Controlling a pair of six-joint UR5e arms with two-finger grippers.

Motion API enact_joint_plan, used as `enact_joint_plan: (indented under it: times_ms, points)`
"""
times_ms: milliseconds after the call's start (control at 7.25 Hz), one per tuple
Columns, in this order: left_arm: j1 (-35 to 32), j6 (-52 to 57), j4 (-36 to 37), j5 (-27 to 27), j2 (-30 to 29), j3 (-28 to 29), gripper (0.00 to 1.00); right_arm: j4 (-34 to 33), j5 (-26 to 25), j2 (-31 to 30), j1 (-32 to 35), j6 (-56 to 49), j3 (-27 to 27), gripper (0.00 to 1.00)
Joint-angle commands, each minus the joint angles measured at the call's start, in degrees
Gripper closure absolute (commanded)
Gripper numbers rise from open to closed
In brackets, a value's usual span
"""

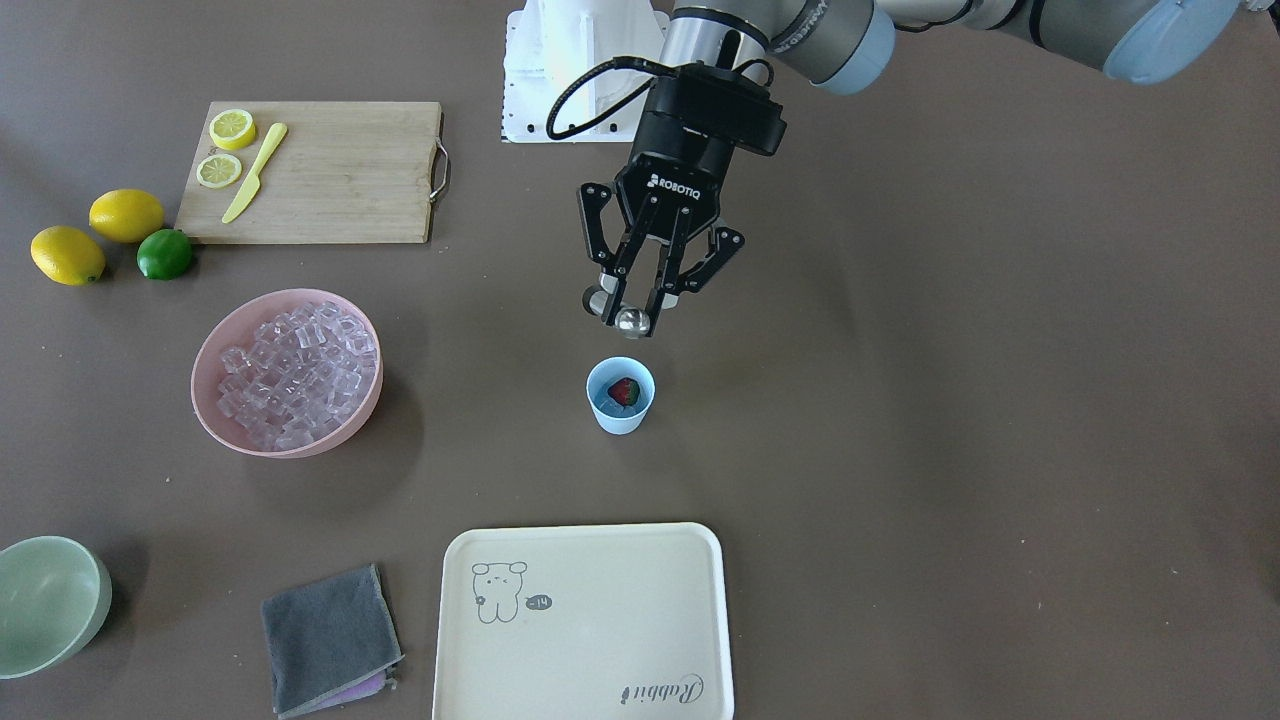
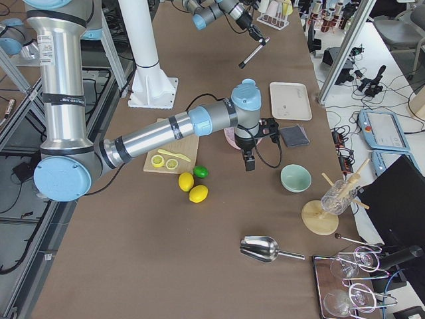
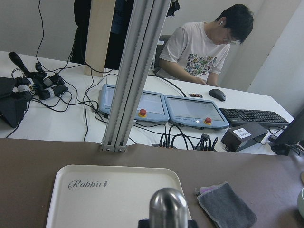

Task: Mash ice and strawberries in cup
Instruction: 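Push the muddler down into the cup repeatedly with the left gripper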

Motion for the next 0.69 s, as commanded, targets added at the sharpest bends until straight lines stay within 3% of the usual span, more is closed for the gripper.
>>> enact_joint_plan:
  times_ms: [0,552]
  points:
    - [1.67,3.99,-4.15,5.12,1.16,1.25,1.00,0.02,-0.05,-1.65,1.92,0.53,0.32,0.01]
    - [1.06,6.02,-5.58,7.43,0.73,5.21,1.00,0.19,-0.05,-2.18,2.37,0.53,1.55,0.01]
